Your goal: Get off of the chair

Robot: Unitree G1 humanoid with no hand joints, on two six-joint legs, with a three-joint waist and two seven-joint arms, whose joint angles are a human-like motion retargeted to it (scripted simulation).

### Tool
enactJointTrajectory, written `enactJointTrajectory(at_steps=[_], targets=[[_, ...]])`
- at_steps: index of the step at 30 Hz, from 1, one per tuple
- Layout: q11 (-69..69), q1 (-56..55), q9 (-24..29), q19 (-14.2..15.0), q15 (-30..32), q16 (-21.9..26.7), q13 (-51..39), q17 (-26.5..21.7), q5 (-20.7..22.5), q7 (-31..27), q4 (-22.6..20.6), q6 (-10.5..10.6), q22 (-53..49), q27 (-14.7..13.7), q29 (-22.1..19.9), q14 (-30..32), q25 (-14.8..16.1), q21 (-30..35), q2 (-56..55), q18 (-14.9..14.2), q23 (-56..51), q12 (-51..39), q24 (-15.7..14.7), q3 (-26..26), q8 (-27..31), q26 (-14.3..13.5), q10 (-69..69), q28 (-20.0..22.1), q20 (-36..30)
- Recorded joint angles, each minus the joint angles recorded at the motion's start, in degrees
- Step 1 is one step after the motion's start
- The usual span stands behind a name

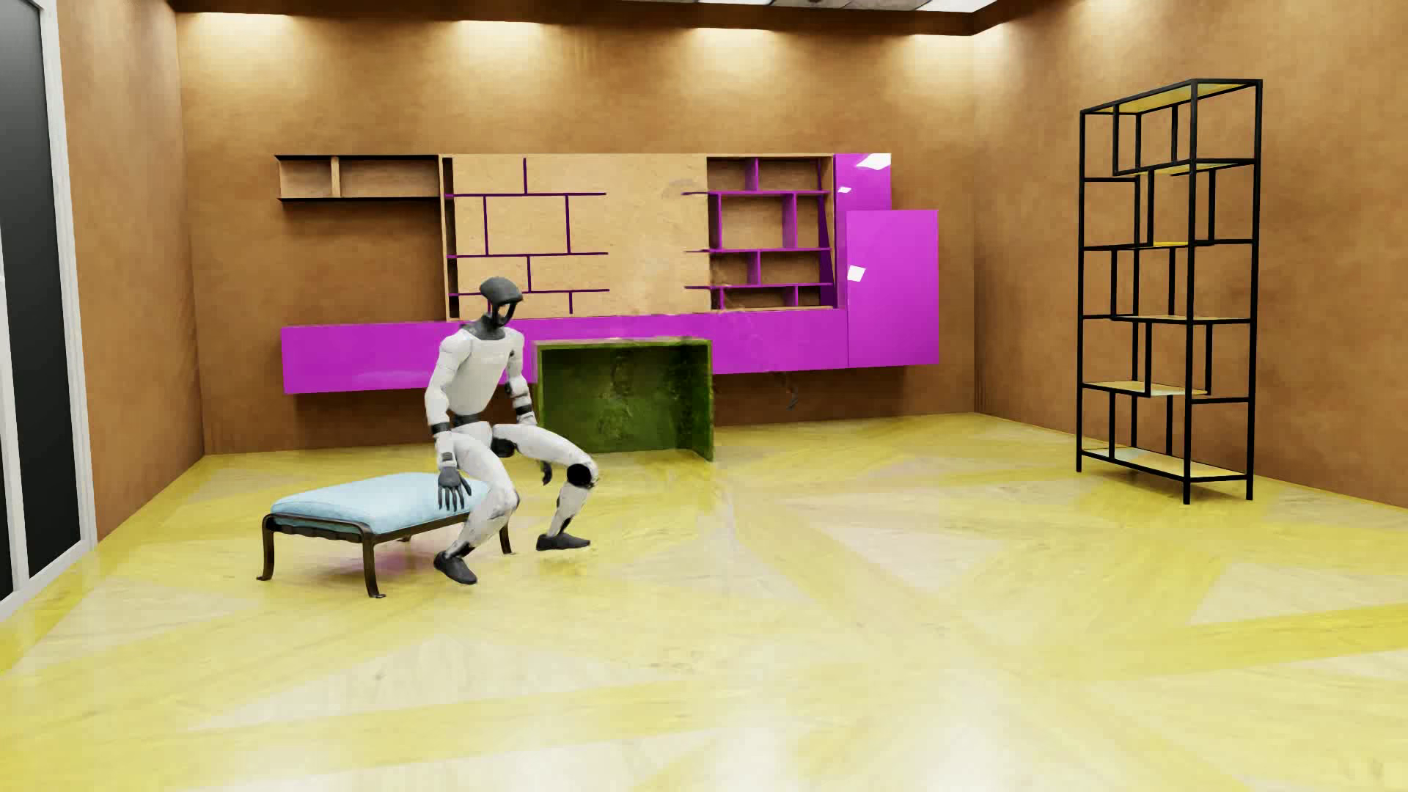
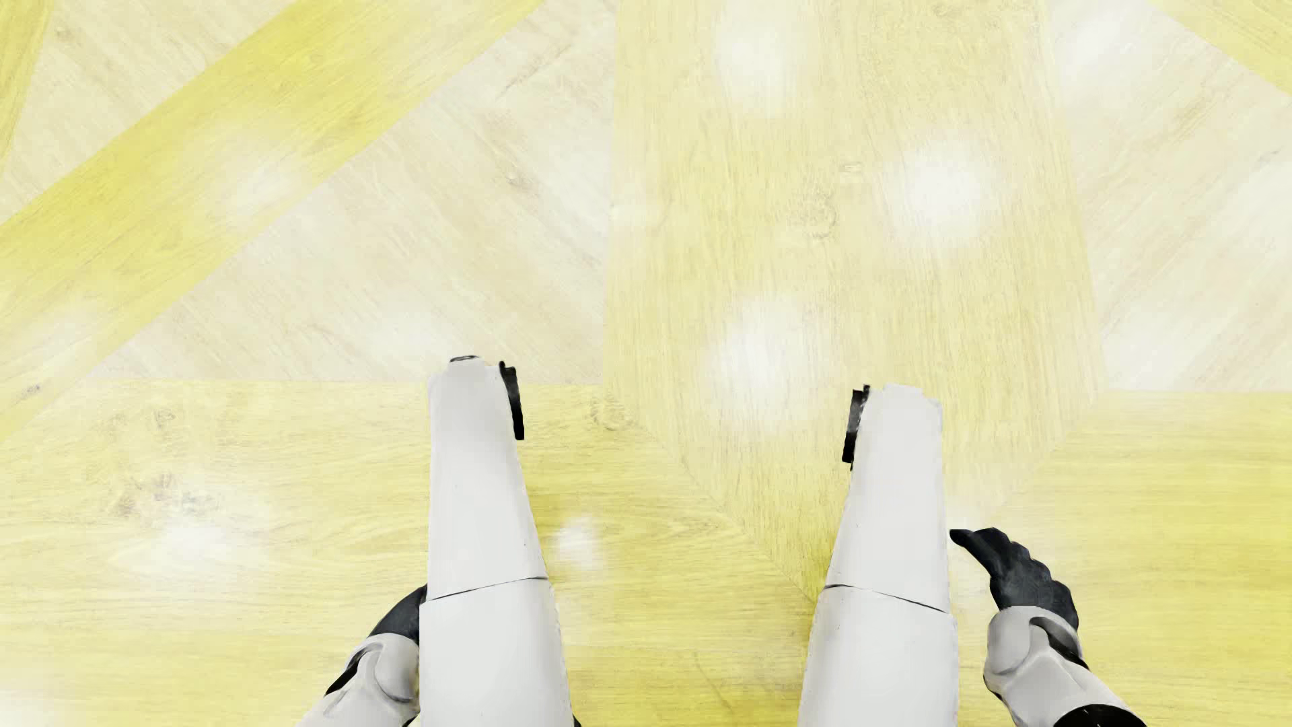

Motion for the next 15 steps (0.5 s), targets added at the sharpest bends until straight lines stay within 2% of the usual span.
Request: enactJointTrajectory(at_steps=[1,2,3,4,5,6,7,8,9,10,11,12,13,15], targets=[[0.0,0.8,-0.6,-0.3,-0.4,-1.0,-1.0,1.3,-0.1,0.2,0.5,-0.1,2.0,-0.5,0.6,-0.4,0.5,1.1,0.4,-0.3,3.0,0.2,-1.4,-0.3,-0.3,-2.9,-0.2,0.5,0.4],[0.1,1.2,-1.3,-0.3,-0.6,-2.5,-1.3,2.1,-0.2,0.2,0.8,-0.3,4.1,-0.4,1.1,-0.8,1.2,1.2,0.5,-0.4,4.4,-0.4,-5.4,-0.4,-0.3,-1.7,-0.2,1.6,1.7],[-0.1,1.7,-1.5,-0.6,-0.7,-3.2,-1.3,2.6,0.1,0.0,1.5,-0.3,5.0,-0.3,1.1,-0.5,1.5,1.3,1.1,-2.4,4.9,-0.2,-6.6,-0.2,-0.7,-0.9,0.0,4.1,2.2],[-0.3,2.6,-1.7,-0.5,0.1,-3.0,-1.2,3.4,0.1,0.3,1.6,-0.5,5.4,-0.6,1.2,-0.9,2.0,1.3,1.4,-1.6,5.4,-0.1,-6.5,-0.2,-0.9,-0.3,-0.2,4.8,2.5],[-0.5,3.0,-1.6,-0.6,0.3,-2.4,-1.2,3.8,0.3,0.2,1.5,-0.5,5.5,1.1,-0.1,-0.6,1.3,1.4,2.0,-1.6,6.4,-0.3,-6.4,-0.2,-1.0,-0.2,0.0,4.7,2.1],[-0.3,3.8,-1.4,-0.3,0.2,-1.9,-1.0,4.3,0.5,0.3,1.4,-0.6,5.1,1.0,-0.5,-0.5,1.7,1.6,2.7,-1.7,6.6,-0.1,-6.2,-0.4,-1.0,-0.8,0.0,4.9,1.6],[-0.5,4.5,-1.6,-1.0,0.1,-1.2,-0.7,4.4,0.9,0.4,1.3,-0.6,3.4,0.9,-0.3,-0.6,1.8,2.0,3.3,-1.3,6.8,0.6,-4.0,-0.5,-1.0,-0.6,-0.1,5.1,0.4],[-0.4,5.0,-1.5,-0.9,0.0,-1.1,-0.3,4.8,1.3,0.3,1.1,-0.4,2.4,1.1,-0.4,-0.4,1.1,2.1,3.8,-1.2,7.0,0.9,-2.2,-0.7,-0.8,0.0,0.0,3.1,0.5],[-0.4,5.3,-1.4,-1.0,-0.1,-1.5,-0.3,4.9,1.9,0.2,0.9,-0.2,2.8,0.1,0.0,-0.4,0.9,1.7,4.0,-1.1,7.5,0.5,-1.3,-0.8,-0.6,-0.1,-0.1,3.5,0.4],[-0.5,6.0,-0.9,-0.6,0.1,-1.7,-0.4,4.8,2.3,0.4,0.6,0.1,3.1,0.3,0.2,-1.3,1.0,1.8,4.1,1.4,7.5,0.1,-0.9,-0.8,-0.5,0.5,-0.6,3.7,0.5],[-1.0,5.8,-1.0,-0.7,2.1,-2.0,0.1,4.5,2.8,0.4,0.4,0.5,2.7,0.9,-0.1,-0.8,1.1,2.1,4.0,1.0,7.3,0.4,-1.3,-0.9,-0.4,1.1,-0.2,3.6,0.3],[-1.2,6.1,-0.3,-0.2,2.3,-1.9,0.0,4.5,3.0,0.4,0.1,0.7,3.2,0.4,0.0,-1.3,1.2,1.8,4.2,2.0,7.4,0.0,-1.3,-1.0,-0.4,0.7,-0.4,3.6,0.4],[-1.3,5.6,-0.1,0.5,2.6,-2.0,0.1,4.1,3.2,0.3,0.0,0.8,3.1,-0.4,0.6,-0.3,1.5,1.1,3.5,0.6,7.2,-0.1,-1.3,-0.8,-0.1,0.2,-0.1,2.7,0.3],[-1.8,5.2,0.8,0.3,3.7,-2.2,0.2,3.7,3.6,0.3,0.1,1.5,3.0,-0.3,0.6,-0.3,1.3,0.2,3.0,0.6,7.3,-0.4,-1.5,-0.6,-0.4,-0.1,0.0,2.6,0.3]])
